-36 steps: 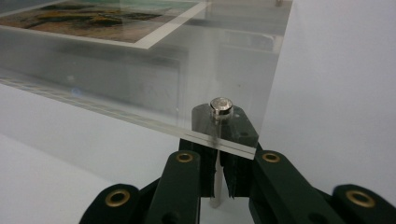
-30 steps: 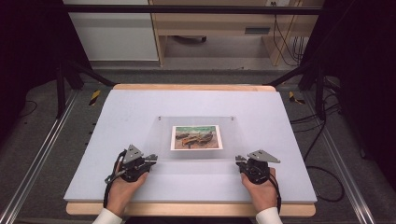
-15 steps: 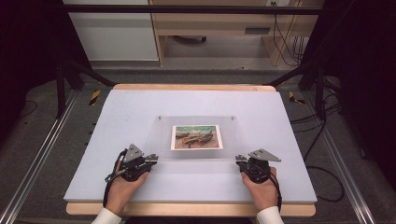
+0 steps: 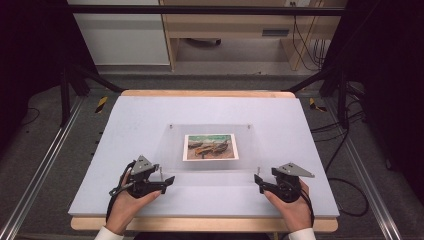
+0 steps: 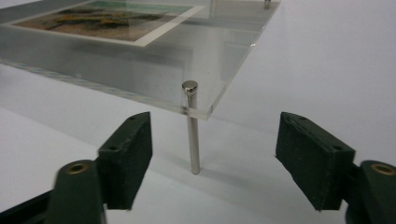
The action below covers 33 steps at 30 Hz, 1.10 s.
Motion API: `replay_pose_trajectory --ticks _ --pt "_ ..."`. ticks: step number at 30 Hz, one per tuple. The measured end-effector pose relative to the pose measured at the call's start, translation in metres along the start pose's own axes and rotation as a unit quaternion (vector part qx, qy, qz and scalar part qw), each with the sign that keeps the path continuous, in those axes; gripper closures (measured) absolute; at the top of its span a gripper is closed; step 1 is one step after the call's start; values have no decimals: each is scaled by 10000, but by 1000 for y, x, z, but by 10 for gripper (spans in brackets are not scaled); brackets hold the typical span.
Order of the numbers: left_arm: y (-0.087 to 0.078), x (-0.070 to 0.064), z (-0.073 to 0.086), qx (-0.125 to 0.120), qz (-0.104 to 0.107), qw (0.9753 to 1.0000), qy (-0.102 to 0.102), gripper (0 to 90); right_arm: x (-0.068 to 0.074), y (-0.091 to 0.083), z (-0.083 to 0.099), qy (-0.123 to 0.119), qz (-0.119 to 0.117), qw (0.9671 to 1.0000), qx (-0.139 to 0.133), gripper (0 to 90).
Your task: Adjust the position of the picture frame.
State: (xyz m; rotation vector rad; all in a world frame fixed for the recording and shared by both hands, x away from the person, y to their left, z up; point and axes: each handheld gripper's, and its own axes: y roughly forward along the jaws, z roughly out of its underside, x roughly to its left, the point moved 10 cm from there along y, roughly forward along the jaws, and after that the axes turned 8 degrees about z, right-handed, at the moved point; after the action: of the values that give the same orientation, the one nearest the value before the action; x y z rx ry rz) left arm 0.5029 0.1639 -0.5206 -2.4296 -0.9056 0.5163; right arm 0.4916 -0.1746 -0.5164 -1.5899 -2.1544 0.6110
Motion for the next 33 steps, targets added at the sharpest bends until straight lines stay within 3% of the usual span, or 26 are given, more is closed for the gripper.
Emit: replay_pose_trajectory --ticks 1,5,8,11,15,24,31,33 --pt "-3 1 -1 -31 31 10000 -35 152 -1 -2 -3 34 -9 10000 -75 214" --pt "-7 4 -5 -149 99 9998 -39 91 0 -3 -8 -2 -54 9998 -195 154" --pt "-10 5 -7 -186 111 9998 -18 89 2 -5 -11 -62 -92 9995 -290 138" --pt "-16 8 -14 -407 153 9991 4 89 7 -11 -18 -193 -171 9983 -516 113" --pt "-18 11 -16 -479 169 9987 -14 88 5 -14 -23 -168 -145 9977 -640 119" --pt "-18 7 -20 -418 211 9989 65 91 4 -10 -26 -197 -111 9983 -535 164" --pt "-14 18 -36 -251 153 9996 -37 148 8 -2 -50 -233 -357 9986 -299 205" --pt "-10 22 -40 -123 93 9999 -56 152 9 11 -54 -249 -461 9986 -69 227"
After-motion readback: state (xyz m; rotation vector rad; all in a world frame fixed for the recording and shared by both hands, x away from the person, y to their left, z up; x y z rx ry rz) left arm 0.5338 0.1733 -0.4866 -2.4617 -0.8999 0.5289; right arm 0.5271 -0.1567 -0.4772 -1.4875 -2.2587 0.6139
